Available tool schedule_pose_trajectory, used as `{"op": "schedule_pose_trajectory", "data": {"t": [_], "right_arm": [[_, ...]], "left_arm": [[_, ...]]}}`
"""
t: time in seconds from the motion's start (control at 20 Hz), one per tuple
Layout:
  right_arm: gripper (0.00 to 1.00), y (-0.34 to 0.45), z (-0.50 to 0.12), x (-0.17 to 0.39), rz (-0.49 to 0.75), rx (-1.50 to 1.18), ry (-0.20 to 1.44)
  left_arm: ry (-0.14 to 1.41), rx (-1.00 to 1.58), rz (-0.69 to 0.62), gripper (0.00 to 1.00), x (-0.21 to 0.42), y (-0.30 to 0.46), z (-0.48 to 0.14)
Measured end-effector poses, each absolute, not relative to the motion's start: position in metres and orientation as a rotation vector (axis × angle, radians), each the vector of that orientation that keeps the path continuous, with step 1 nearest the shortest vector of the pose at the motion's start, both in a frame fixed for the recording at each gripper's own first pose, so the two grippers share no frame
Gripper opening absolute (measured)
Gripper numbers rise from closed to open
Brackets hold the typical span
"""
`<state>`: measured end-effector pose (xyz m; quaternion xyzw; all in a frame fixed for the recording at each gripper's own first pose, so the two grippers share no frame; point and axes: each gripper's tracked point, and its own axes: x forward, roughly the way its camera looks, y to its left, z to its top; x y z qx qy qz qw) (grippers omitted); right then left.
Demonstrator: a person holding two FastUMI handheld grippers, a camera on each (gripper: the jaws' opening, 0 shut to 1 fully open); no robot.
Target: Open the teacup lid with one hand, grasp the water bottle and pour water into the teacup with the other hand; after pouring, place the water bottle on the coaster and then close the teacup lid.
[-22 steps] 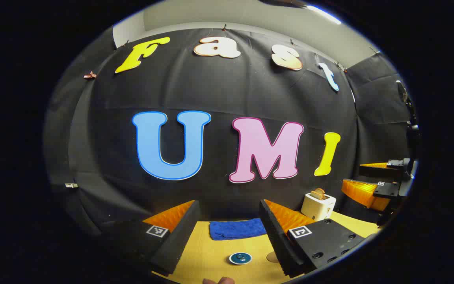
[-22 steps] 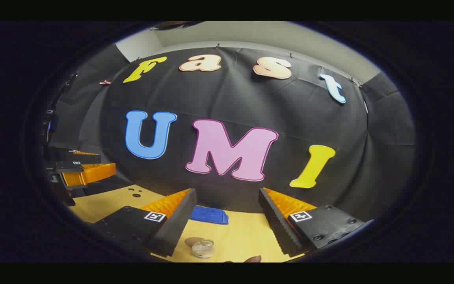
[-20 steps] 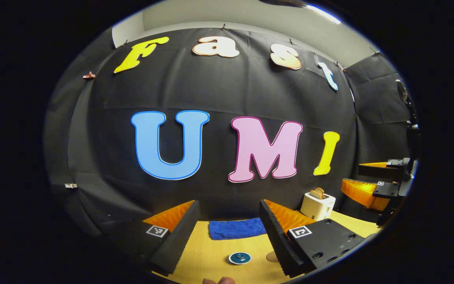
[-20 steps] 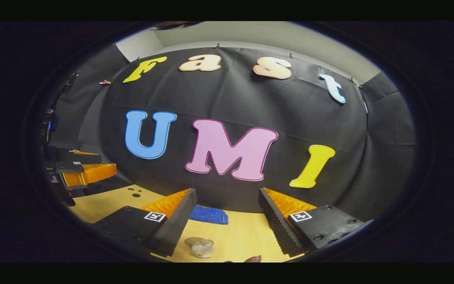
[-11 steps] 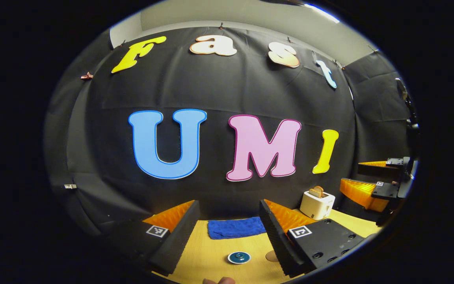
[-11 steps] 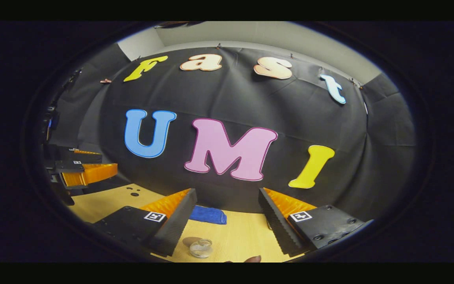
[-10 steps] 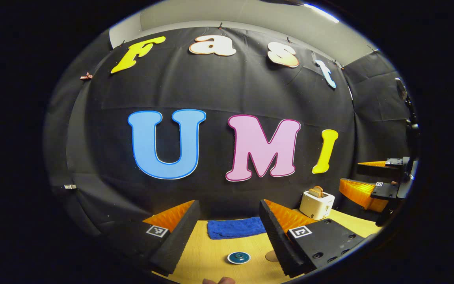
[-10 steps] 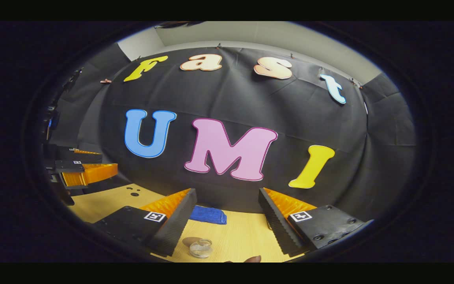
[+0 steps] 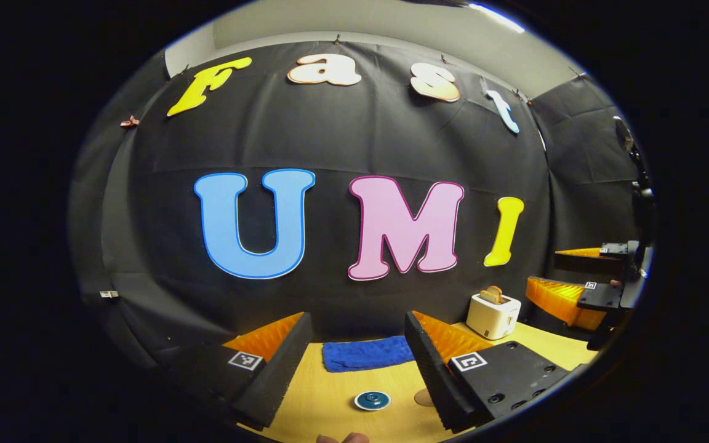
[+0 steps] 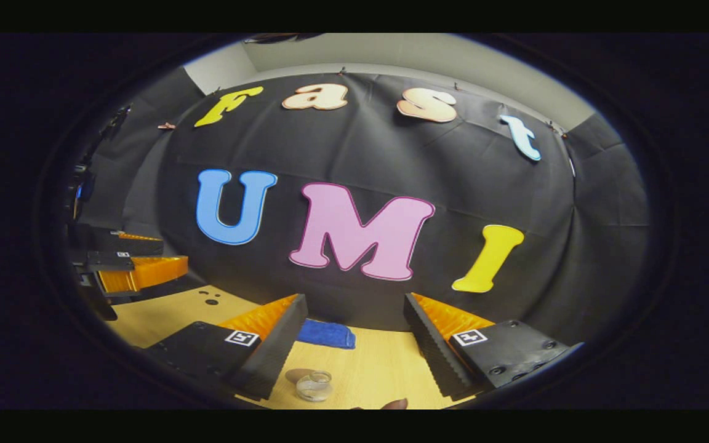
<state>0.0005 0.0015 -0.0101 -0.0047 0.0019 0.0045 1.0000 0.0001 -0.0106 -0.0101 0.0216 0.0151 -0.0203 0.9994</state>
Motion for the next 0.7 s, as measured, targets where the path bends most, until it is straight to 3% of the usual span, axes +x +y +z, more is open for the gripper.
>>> {"op": "schedule_pose_trajectory", "data": {"t": [0.7], "right_arm": [[0.98,0.020,-0.098,-0.003,0.062,0.031,0.044]], "left_arm": [[0.123,0.067,-0.076,0.95,0.047,-0.028,-0.163]]}}
